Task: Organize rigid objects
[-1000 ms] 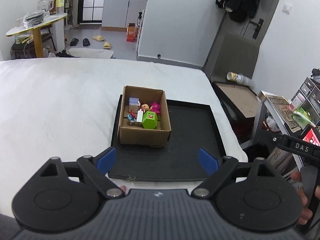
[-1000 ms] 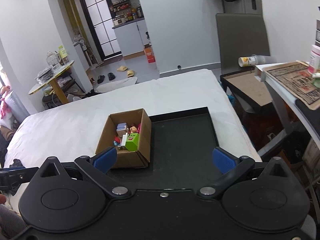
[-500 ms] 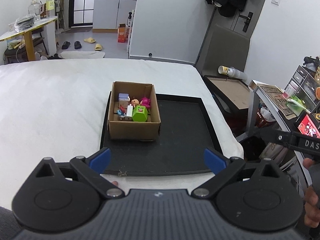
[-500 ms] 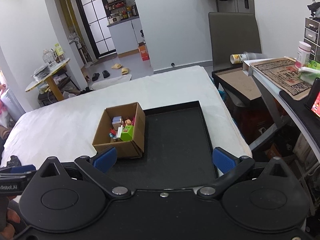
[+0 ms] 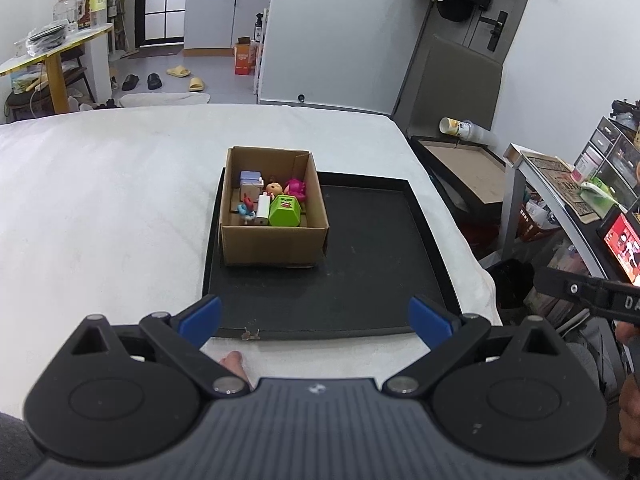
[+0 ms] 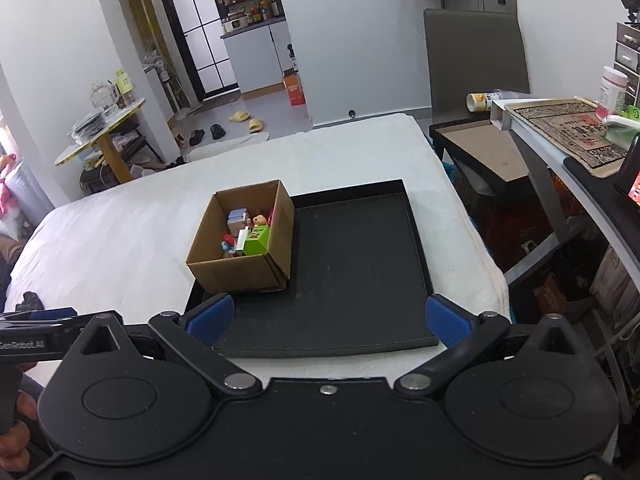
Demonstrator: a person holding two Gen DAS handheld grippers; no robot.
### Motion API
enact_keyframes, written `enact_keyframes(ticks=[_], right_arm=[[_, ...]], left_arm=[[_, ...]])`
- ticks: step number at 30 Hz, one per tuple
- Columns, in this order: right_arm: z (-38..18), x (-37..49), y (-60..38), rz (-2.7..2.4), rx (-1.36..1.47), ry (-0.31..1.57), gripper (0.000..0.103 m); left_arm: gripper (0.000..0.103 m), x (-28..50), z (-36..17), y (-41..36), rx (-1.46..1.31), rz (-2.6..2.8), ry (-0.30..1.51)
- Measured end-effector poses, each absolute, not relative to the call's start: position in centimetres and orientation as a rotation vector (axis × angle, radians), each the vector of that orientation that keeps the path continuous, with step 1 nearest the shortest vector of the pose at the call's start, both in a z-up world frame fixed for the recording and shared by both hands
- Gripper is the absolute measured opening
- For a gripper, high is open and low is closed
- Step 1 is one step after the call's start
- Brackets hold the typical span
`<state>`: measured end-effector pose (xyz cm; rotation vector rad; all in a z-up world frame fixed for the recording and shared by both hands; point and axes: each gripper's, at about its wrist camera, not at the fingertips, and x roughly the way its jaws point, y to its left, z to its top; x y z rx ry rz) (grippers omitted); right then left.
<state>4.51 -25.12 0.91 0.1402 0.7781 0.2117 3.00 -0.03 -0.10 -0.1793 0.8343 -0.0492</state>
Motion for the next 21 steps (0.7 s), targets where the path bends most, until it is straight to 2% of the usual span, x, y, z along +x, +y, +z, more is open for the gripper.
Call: enact_keyframes(ticks=[21], right_arm=[[1.3, 4.0, -24.2, 0.232, 0.108, 0.776, 0.103]], left_arm=[[0.100, 2.7, -0.1, 0.5, -0.182, -0.053, 0.822]])
